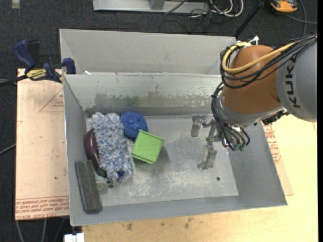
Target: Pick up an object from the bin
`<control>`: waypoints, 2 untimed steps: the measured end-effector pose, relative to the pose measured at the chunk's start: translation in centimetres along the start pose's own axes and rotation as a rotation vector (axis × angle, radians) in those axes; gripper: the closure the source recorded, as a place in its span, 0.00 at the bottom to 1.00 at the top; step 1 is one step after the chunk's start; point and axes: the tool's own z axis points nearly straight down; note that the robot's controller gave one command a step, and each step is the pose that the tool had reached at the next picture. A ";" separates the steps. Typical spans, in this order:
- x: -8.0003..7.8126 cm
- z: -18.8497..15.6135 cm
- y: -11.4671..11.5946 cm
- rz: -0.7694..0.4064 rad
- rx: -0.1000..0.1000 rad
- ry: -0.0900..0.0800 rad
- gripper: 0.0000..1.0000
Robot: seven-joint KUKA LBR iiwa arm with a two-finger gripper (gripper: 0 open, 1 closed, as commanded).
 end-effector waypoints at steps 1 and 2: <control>-0.1 -0.5 0.0 0.000 0.000 -0.008 0.00; -2.3 3.9 3.9 -0.053 0.001 -0.017 0.00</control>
Offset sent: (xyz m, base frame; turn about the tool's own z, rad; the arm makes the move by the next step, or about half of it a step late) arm 0.0420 0.0889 -0.0996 -0.1179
